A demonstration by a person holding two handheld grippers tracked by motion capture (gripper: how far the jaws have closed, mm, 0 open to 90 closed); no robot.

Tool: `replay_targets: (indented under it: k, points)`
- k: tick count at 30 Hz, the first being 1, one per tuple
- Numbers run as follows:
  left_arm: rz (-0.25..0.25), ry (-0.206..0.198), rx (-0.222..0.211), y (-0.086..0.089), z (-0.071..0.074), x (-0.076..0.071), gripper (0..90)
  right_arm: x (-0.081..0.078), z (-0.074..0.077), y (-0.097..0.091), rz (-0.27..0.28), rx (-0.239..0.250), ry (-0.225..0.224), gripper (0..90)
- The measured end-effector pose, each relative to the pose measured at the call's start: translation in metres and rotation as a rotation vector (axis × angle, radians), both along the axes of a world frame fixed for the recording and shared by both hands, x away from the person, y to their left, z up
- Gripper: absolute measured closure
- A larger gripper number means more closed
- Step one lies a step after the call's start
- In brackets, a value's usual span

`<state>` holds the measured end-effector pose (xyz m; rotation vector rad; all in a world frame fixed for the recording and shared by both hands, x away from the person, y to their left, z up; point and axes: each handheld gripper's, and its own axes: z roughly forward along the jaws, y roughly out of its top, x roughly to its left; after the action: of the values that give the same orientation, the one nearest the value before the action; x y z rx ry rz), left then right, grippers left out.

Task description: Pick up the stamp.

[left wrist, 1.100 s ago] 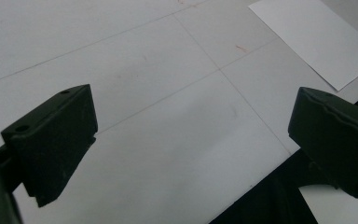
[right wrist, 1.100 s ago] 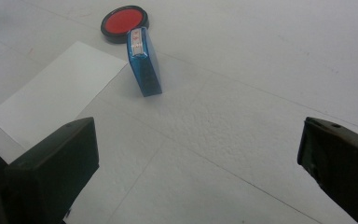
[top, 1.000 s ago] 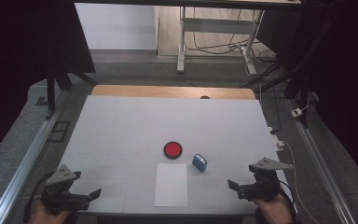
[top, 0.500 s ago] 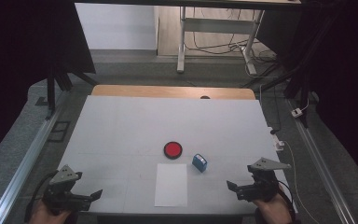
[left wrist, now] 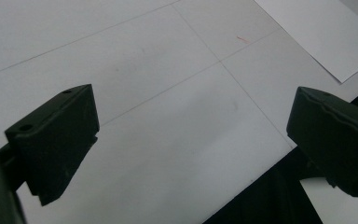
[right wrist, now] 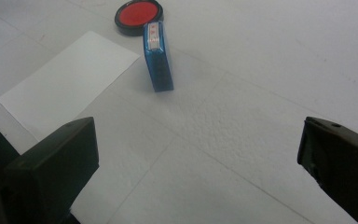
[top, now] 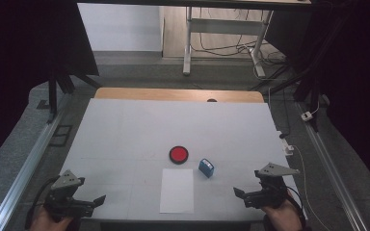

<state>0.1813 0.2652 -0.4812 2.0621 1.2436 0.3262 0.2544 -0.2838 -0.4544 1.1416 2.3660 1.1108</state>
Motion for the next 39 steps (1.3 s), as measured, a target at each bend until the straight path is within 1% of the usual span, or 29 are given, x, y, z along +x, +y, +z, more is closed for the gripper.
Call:
replay_targets:
  k: [4,10,13,16,20,22,25,27,28,30,32,36,39]
  points:
    - [0.002,0.003,0.0,0.0,0.0,0.0,2.8,0.0,0.002,0.002,0.008,-0.006,-0.019,0.0]
    - [0.003,0.004,-0.003,0.001,0.0,0.0,2.7,-0.001,0.003,0.004,0.014,-0.011,-0.027,0.0]
    - [0.004,0.006,-0.006,0.001,0.0,0.0,2.7,-0.001,0.003,0.006,0.024,-0.009,-0.037,0.0]
    - [0.003,0.005,-0.005,0.001,0.0,0.0,2.7,-0.001,0.004,0.009,0.042,-0.022,-0.044,0.0]
    - [0.001,0.003,-0.003,0.0,0.0,0.0,2.7,0.0,0.006,0.011,0.063,-0.021,-0.054,0.0]
    - [0.001,0.003,-0.002,0.0,0.0,0.0,2.7,0.0,0.006,0.012,0.065,-0.005,-0.057,0.0]
    - [-0.001,0.003,-0.003,0.0,0.0,0.0,2.7,0.002,0.007,0.014,0.074,-0.007,-0.056,0.0]
    - [-0.001,0.003,-0.002,0.0,0.0,0.0,2.7,0.003,0.006,0.017,0.079,-0.005,-0.042,0.0]
    - [0.0,0.002,-0.001,0.0,0.0,0.0,2.6,0.004,0.006,0.019,0.082,0.003,-0.038,0.0]
    - [-0.001,0.001,0.0,0.0,0.0,0.0,2.6,0.004,0.006,0.02,0.091,0.002,-0.036,0.0]
    - [-0.002,0.0,0.001,0.0,0.0,0.0,2.6,0.005,0.005,0.026,0.111,-0.016,-0.037,0.0]
    - [-0.002,0.001,0.0,0.0,0.0,0.0,2.5,0.005,0.005,0.03,0.123,-0.014,-0.031,0.0]
    - [-0.003,0.0,0.0,0.0,0.0,0.0,2.5,0.007,0.006,0.031,0.126,-0.013,-0.035,0.0]
